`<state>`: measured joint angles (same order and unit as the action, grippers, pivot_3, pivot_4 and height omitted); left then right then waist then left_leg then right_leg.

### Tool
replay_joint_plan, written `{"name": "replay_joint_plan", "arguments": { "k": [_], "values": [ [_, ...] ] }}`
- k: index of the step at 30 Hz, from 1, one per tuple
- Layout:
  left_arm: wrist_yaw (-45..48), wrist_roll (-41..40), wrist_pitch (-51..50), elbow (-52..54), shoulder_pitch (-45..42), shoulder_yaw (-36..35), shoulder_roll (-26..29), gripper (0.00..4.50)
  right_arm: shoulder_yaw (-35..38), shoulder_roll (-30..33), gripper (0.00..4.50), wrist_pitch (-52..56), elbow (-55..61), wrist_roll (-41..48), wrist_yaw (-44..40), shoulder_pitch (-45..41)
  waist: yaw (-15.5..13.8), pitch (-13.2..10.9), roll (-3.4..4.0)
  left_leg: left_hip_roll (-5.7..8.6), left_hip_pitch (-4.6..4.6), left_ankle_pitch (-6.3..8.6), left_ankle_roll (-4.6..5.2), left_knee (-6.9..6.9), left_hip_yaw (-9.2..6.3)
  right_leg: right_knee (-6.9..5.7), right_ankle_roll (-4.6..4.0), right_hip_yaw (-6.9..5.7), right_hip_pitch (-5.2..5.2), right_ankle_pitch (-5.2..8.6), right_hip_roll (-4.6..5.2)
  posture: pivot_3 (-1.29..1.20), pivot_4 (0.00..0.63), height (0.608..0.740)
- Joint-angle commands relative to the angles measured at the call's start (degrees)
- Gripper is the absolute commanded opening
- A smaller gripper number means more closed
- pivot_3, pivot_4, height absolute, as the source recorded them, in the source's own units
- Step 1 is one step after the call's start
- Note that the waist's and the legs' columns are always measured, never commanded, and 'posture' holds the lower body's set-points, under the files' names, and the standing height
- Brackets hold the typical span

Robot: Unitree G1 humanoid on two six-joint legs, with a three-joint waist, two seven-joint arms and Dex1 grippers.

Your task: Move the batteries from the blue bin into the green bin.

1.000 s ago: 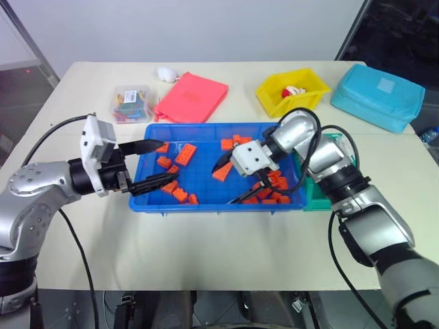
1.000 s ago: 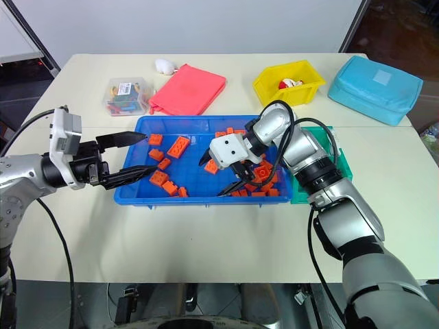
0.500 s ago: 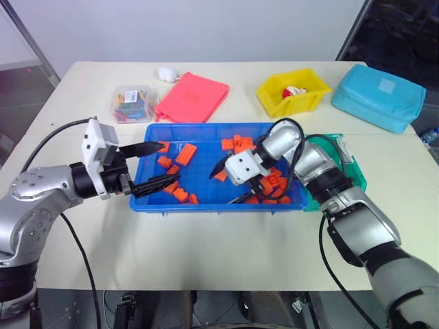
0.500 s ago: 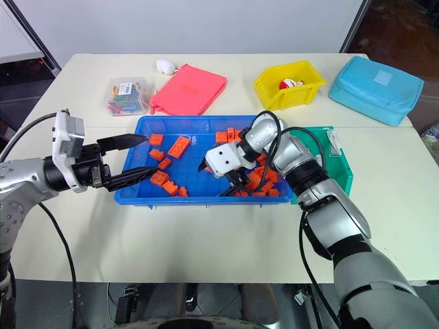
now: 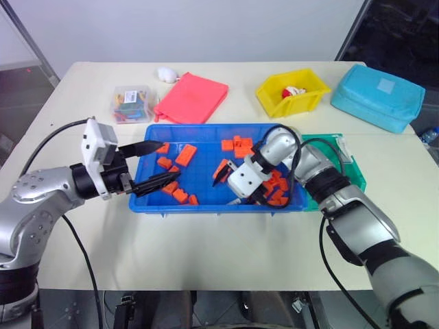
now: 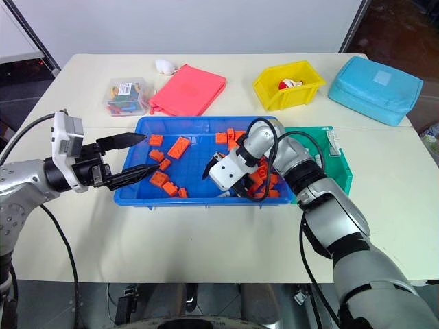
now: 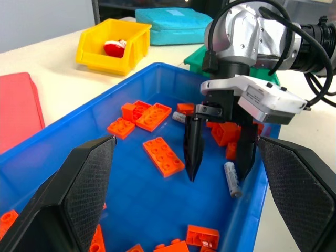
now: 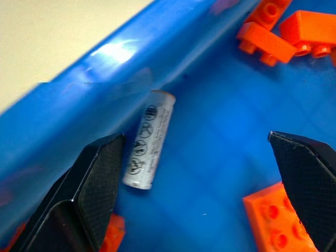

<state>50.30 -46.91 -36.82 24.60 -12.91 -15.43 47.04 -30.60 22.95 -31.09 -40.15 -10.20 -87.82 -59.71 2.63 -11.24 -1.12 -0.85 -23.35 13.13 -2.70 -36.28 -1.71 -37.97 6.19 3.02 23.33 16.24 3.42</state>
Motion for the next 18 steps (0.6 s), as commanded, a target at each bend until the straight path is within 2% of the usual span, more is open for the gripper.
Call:
{"name": "replay_joint_plan", "arguments": {
  "k": [1,4,5,8,9,11,18],
  "values": [
    [-0.4,-0.6,1.0,1.3,0.0,-2.1,-0.2,4.50,-0.9,-0.9,4.47,-1.6,-2.5,-2.3,2.0,-1.0,0.0,0.0,-0.01,0.00,0.00,0.00,0.00,0.00,0.00,0.00,0.00,0.00,-0.01,0.00,0.00,0.00,0.150,0.740],
    [-0.7,-0.4,1.1,1.2,-0.2,-2.1,-0.2,4.50,-1.1,-1.3,3.67,-1.8,-3.6,-2.7,2.2,-1.3,0.0,0.0,-0.01,0.00,0.01,0.00,0.00,0.00,-0.01,0.00,0.00,0.00,-0.03,0.00,0.00,0.00,0.150,0.740],
    [-0.8,-0.4,1.2,1.2,-0.2,-2.2,-0.3,4.50,-1.1,-1.3,3.28,-1.9,-3.9,-2.9,2.1,-1.4,0.0,0.0,-0.01,0.00,0.01,0.00,0.00,0.00,-0.01,0.00,0.00,0.00,-0.03,0.00,0.00,0.00,0.150,0.740],
    [-1.1,-0.5,1.3,1.1,-0.4,-2.5,-0.3,4.50,-1.2,-1.3,1.57,-2.2,-4.5,-3.3,1.8,-1.4,0.0,0.0,-0.01,0.00,0.01,0.00,0.00,-0.01,-0.01,0.00,0.00,0.00,-0.03,0.00,0.00,0.00,0.150,0.740],
    [-1.2,-0.5,1.3,1.0,-0.4,-2.6,-0.3,4.50,-1.2,-1.3,1.16,-2.2,-4.6,-3.3,1.8,-1.4,0.0,0.0,-0.01,0.00,0.01,0.00,0.00,-0.01,-0.01,0.00,0.00,0.00,-0.03,0.00,0.00,0.00,0.150,0.740],
    [-1.2,-0.4,1.4,0.9,-0.5,-2.7,-0.2,4.50,-1.2,-1.4,0.07,-2.2,-4.8,-3.4,1.9,-1.4,0.0,0.0,-0.01,0.00,0.01,0.00,0.00,0.00,-0.01,0.00,0.00,0.00,-0.03,0.00,0.00,0.00,0.150,0.740],
    [-1.2,-0.2,1.3,0.8,-0.7,-2.9,-0.4,4.50,-0.5,-1.4,0.02,-1.7,-4.5,-3.2,2.7,-1.8,0.0,0.0,-0.01,0.00,0.02,0.00,0.00,0.00,-0.01,0.00,0.00,0.00,-0.04,0.00,0.00,0.00,0.150,0.740]
  ]
}}
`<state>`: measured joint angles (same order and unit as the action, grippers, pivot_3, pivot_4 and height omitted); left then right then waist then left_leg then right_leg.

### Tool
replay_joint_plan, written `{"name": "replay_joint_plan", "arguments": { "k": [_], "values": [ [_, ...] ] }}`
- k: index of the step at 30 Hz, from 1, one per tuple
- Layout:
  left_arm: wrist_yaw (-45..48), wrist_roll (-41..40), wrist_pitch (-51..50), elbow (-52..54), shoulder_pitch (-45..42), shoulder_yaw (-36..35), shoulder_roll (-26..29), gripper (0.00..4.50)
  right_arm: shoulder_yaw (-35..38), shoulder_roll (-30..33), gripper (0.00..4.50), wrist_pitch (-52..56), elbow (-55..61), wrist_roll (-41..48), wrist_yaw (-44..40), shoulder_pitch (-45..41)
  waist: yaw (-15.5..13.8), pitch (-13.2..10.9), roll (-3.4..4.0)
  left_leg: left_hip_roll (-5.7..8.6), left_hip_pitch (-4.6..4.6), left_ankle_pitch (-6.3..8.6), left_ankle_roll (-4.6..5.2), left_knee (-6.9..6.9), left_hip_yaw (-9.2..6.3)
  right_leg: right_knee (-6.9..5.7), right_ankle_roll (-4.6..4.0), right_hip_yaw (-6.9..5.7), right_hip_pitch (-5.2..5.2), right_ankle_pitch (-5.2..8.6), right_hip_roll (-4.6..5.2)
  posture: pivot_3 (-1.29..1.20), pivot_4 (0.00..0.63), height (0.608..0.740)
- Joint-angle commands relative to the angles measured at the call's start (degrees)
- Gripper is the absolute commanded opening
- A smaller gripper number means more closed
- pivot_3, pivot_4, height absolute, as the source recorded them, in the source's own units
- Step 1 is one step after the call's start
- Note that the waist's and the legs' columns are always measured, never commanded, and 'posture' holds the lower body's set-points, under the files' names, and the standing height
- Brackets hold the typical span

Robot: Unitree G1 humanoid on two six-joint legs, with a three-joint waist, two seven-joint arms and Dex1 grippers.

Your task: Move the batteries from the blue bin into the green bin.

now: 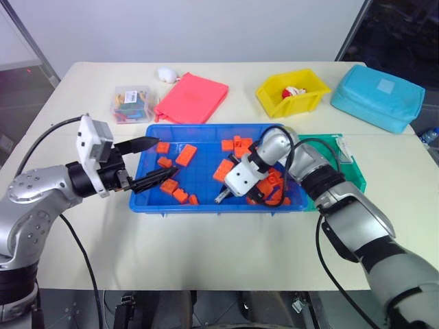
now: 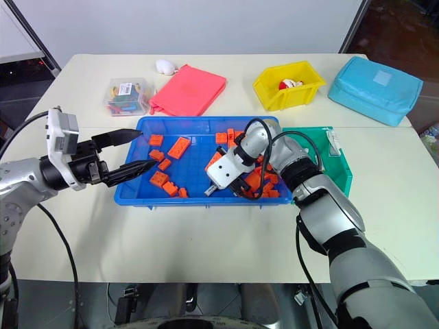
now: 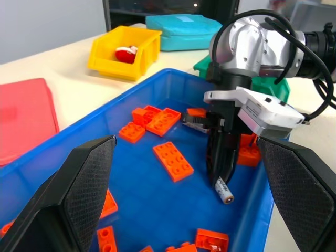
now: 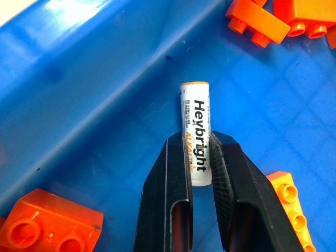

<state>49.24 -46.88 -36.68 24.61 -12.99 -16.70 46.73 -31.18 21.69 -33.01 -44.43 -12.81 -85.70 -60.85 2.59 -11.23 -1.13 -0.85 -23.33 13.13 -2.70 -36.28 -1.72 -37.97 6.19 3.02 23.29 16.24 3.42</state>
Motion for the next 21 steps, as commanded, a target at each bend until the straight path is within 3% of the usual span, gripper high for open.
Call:
{"name": "replay_joint_plan", "arguments": {
  "k": [1,6,11,15,21],
  "values": [
    [-0.1,-0.3,1.2,0.7,-0.7,-1.5,-0.1,4.50,0.4,-0.1,0.02,0.6,0.0,-0.4,0.7,-1.1,0.0,0.0,0.00,0.00,0.00,0.00,0.00,0.00,0.00,0.00,0.00,0.00,0.00,0.00,0.00,0.00,0.150,0.740],
    [2.1,-0.3,1.6,-0.4,-2.1,0.5,-0.7,4.50,6.9,1.2,0.02,10.2,3.2,5.0,0.8,-7.6,0.0,0.0,0.05,0.00,-0.04,0.00,0.00,0.00,0.01,0.00,0.00,0.00,0.05,0.00,0.00,0.00,0.150,0.740],
    [5.2,2.5,4.3,-5.8,-6.3,4.3,-2.5,4.50,14.1,7.1,0.02,24.4,11.0,10.8,-1.4,-11.7,-0.3,0.0,0.04,0.02,-0.07,-0.01,-0.02,0.02,-0.02,-0.01,0.00,-0.01,0.08,0.00,0.02,0.00,0.150,0.740],
    [7.4,4.6,6.4,-10.3,-10.5,7.2,-4.5,4.50,16.9,15.2,0.02,30.3,17.5,11.3,-2.4,-9.4,-1.0,0.0,-0.03,0.10,-0.09,0.00,-0.01,0.02,-0.06,0.12,0.00,-0.07,-0.02,0.00,0.08,0.00,0.150,0.740],
    [9.1,8.7,10.3,-17.5,-16.3,11.0,-9.1,4.50,23.1,31.0,0.02,44.2,27.3,11.3,-0.2,2.4,-1.8,0.0,0.00,0.14,-0.15,0.00,0.01,0.01,0.04,0.27,0.01,-0.04,-0.02,0.00,0.13,0.00,0.150,0.740]
  ]
}}
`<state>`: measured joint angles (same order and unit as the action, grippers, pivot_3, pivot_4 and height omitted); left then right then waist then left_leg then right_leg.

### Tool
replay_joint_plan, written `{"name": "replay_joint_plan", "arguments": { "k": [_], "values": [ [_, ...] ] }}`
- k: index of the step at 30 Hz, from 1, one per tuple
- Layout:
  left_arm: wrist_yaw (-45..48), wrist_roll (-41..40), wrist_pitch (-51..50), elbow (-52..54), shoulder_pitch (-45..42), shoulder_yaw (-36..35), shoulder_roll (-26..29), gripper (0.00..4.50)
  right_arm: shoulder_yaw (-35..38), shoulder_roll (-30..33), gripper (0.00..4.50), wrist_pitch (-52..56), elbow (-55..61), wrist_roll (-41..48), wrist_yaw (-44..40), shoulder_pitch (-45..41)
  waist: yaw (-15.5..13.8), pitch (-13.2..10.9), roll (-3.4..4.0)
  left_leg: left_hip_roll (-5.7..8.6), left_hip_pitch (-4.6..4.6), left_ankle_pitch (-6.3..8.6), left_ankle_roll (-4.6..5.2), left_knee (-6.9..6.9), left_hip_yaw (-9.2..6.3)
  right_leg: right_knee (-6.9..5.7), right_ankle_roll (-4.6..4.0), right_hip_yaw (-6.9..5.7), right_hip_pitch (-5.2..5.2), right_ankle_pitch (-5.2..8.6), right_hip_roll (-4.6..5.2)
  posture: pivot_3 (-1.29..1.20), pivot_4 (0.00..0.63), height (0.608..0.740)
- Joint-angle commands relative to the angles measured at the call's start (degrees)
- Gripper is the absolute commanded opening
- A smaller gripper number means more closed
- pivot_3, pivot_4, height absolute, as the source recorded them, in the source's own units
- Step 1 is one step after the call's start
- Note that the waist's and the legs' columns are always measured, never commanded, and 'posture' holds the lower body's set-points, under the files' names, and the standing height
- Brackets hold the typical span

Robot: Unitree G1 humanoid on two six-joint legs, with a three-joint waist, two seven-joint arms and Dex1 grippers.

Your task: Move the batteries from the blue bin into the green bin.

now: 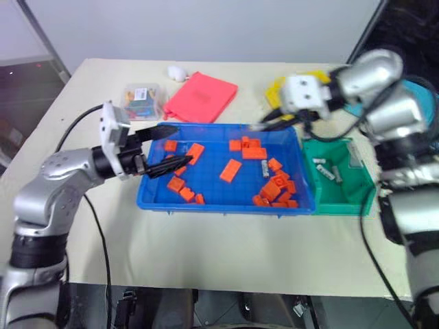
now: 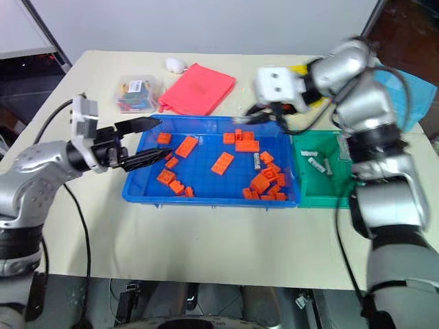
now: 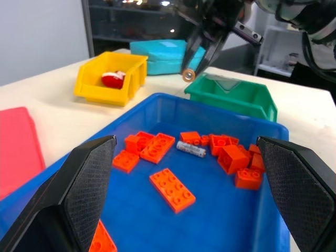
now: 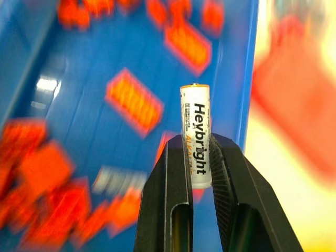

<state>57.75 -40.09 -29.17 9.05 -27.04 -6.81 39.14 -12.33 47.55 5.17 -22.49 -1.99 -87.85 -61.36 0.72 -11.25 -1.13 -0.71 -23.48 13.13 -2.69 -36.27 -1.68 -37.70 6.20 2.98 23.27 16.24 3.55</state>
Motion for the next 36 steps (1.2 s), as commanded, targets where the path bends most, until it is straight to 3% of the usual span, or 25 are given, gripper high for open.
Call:
{"name": "replay_joint_plan", "arguments": {
  "k": [1,3,8,14,18,19,26,30,33,36],
  "values": [
    [0.8,2.6,3.3,-2.8,-2.7,1.6,-2.1,4.50,6.0,6.8,0.02,11.8,6.7,1.2,3.4,4.7,0.2,0.0,0.00,-0.01,0.00,0.00,0.01,0.00,0.00,0.01,0.00,0.00,0.01,0.00,-0.01,0.00,0.150,0.740],
    [1.5,3.3,3.8,-3.8,-3.1,2.1,-2.8,4.50,8.4,8.5,0.02,19.4,8.5,2.3,6.1,6.7,0.7,0.0,0.01,-0.03,0.00,0.00,0.01,0.02,0.02,0.01,0.00,0.01,0.03,0.00,-0.03,0.00,0.150,0.740],
    [2.9,3.5,3.1,-4.6,-4.1,2.9,-3.6,4.50,13.3,13.1,0.02,24.9,16.2,4.0,9.9,17.5,1.5,0.0,0.02,-0.14,0.01,0.00,0.02,0.03,0.02,-0.02,0.00,0.04,0.08,0.01,-0.15,0.00,0.150,0.740],
    [5.4,3.3,1.2,-4.6,-4.6,3.9,-2.5,4.50,15.2,15.4,0.02,26.1,19.9,5.1,12.9,29.1,1.7,0.0,0.02,-0.12,0.01,0.00,0.02,-0.07,0.06,-0.04,0.02,0.07,0.03,0.00,-0.12,0.00,0.150,0.740],
    [6.8,2.6,-0.7,-3.0,-4.8,4.0,-1.6,4.50,15.5,16.0,0.02,24.9,17.2,4.5,16.5,31.4,1.7,0.0,0.02,-0.12,0.01,0.00,0.02,-0.07,0.05,-0.04,0.02,0.07,0.03,0.00,-0.13,0.00,0.150,0.740],
    [6.9,2.6,-1.0,-2.7,-4.8,3.9,-1.5,4.50,15.5,16.1,1.03,24.6,16.7,4.5,17.2,31.2,1.7,0.0,0.02,-0.11,0.01,0.00,0.02,-0.08,0.06,-0.04,0.02,0.07,0.03,0.00,-0.12,0.00,0.150,0.740],
    [6.8,2.8,-1.8,-1.8,-4.7,3.4,-1.4,4.50,13.7,15.7,4.46,24.2,16.5,4.8,19.3,26.7,1.7,0.0,0.02,-0.12,0.02,0.00,0.01,-0.08,0.04,-0.06,0.02,0.08,0.02,0.00,-0.13,0.00,0.150,0.740],
    [6.7,3.1,-1.8,-1.7,-4.4,3.3,-1.1,4.50,12.8,13.6,4.46,25.6,16.9,5.4,21.0,19.7,1.9,0.0,0.04,-0.13,0.02,0.00,0.02,-0.08,0.06,-0.06,0.02,0.09,0.04,0.00,-0.13,0.00,0.150,0.740],
    [6.8,3.2,-1.8,-1.4,-4.1,3.3,-0.7,4.50,10.8,7.9,4.46,28.0,18.7,7.2,22.5,12.5,2.0,0.0,0.04,-0.17,0.04,0.00,0.01,-0.07,0.04,-0.07,0.02,0.09,0.05,0.00,-0.19,0.00,0.150,0.740],
    [6.6,3.2,-1.9,-1.0,-3.9,3.5,-0.7,4.50,8.4,3.2,4.46,28.9,19.6,8.4,22.2,10.9,1.8,0.0,0.03,-0.18,0.04,0.00,0.01,-0.05,-0.02,-0.08,0.01,0.07,0.04,0.00,-0.22,0.00,0.150,0.740]
  ]
}}
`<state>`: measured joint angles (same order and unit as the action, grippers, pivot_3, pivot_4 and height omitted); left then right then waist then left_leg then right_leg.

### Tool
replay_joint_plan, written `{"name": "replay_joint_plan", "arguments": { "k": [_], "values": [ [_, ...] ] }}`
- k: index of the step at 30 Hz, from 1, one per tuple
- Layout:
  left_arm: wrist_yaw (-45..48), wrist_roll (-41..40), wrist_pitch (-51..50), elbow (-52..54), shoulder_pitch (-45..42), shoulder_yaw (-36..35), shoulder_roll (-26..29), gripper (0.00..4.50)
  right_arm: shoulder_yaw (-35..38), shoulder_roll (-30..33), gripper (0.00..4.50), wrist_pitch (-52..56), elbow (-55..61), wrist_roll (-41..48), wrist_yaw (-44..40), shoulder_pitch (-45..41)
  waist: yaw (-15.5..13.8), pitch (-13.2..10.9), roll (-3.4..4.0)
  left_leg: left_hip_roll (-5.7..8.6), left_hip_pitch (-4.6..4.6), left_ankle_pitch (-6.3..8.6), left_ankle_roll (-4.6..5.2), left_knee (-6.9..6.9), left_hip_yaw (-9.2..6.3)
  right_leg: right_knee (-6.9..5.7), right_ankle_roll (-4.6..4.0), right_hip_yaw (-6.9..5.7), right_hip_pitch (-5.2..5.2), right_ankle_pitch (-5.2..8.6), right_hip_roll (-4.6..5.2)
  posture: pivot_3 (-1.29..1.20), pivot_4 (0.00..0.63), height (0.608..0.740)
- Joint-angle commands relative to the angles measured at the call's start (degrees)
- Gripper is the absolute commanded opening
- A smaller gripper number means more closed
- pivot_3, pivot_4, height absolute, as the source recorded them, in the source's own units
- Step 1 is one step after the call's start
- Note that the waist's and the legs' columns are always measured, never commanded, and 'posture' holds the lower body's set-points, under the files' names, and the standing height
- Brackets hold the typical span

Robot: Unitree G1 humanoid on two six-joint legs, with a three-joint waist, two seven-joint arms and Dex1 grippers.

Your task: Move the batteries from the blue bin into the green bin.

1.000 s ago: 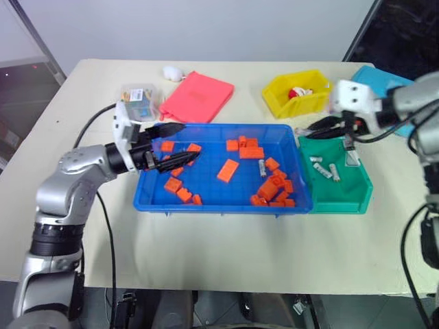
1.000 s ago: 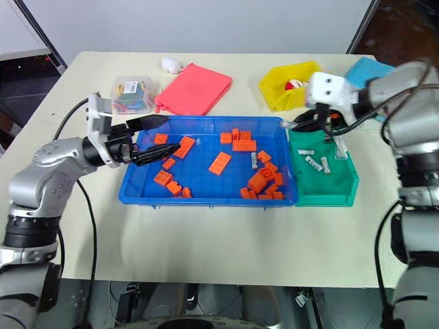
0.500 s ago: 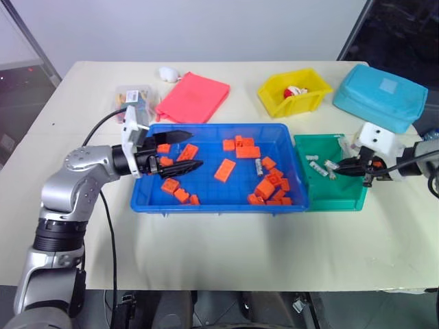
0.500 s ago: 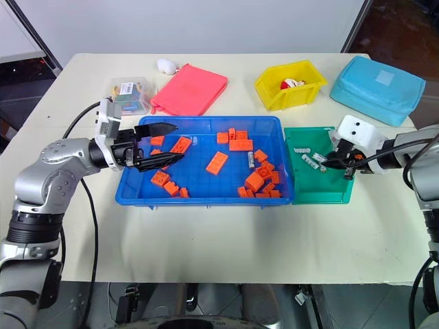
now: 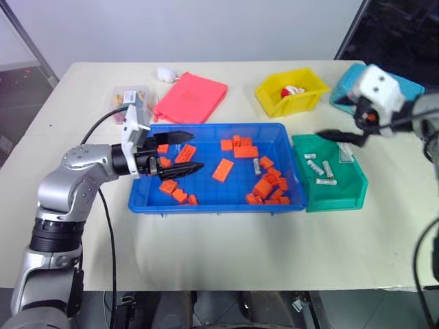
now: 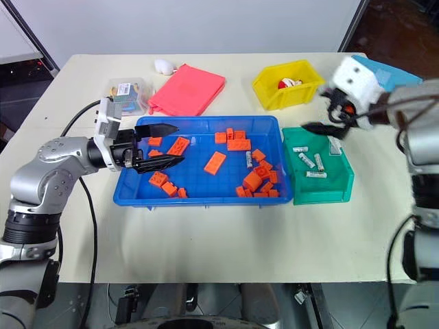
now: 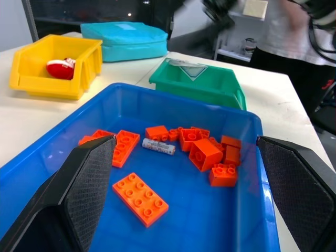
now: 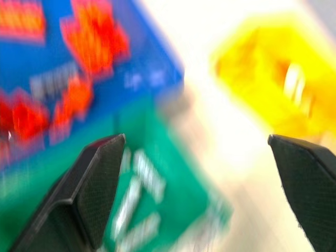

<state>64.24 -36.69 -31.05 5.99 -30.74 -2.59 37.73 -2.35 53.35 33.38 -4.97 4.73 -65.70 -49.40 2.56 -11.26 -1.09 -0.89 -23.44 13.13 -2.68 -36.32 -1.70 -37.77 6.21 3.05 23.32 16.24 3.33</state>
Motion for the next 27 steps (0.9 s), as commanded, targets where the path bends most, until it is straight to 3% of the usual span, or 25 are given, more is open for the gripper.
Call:
{"name": "replay_joint_plan", "arguments": {
  "k": [1,7,12,27],
  "values": [
    [-0.1,-0.2,-0.1,2.3,-0.2,-0.6,0.6,4.50,-2.9,-4.2,4.46,0.1,2.1,1.8,-0.3,-0.9,-0.3,0.0,-0.02,0.00,-0.01,0.00,0.00,0.00,-0.01,0.00,0.00,0.00,-0.01,0.00,0.00,0.00,0.150,0.740],
    [-1.2,-1.8,-1.3,5.1,-0.4,-1.3,0.3,4.50,-10.5,-9.6,4.46,-6.8,-3.7,1.0,-5.6,0.4,-0.7,0.0,-0.03,0.14,-0.10,0.00,0.00,-0.08,-0.02,0.01,0.01,-0.01,-0.03,-0.01,0.15,0.00,0.150,0.740],
    [-1.7,-2.9,-2.4,7.5,0.8,-2.4,0.9,4.50,-16.0,-12.9,4.46,-11.8,-12.3,-2.5,-8.1,-4.0,-0.1,0.0,-0.02,0.13,-0.10,0.00,0.00,-0.15,-0.02,-0.03,0.01,-0.01,-0.02,-0.01,0.13,0.00,0.150,0.740],
    [-7.6,-5.7,-4.3,14.4,5.3,-4.7,0.6,4.50,-22.0,-19.5,4.46,-26.4,-32.1,-12.2,-7.7,-8.2,-0.1,0.0,-0.03,0.08,-0.06,0.00,0.00,-0.20,-0.02,-0.15,0.00,-0.01,-0.02,0.00,0.09,0.00,0.150,0.740]
  ]
}}
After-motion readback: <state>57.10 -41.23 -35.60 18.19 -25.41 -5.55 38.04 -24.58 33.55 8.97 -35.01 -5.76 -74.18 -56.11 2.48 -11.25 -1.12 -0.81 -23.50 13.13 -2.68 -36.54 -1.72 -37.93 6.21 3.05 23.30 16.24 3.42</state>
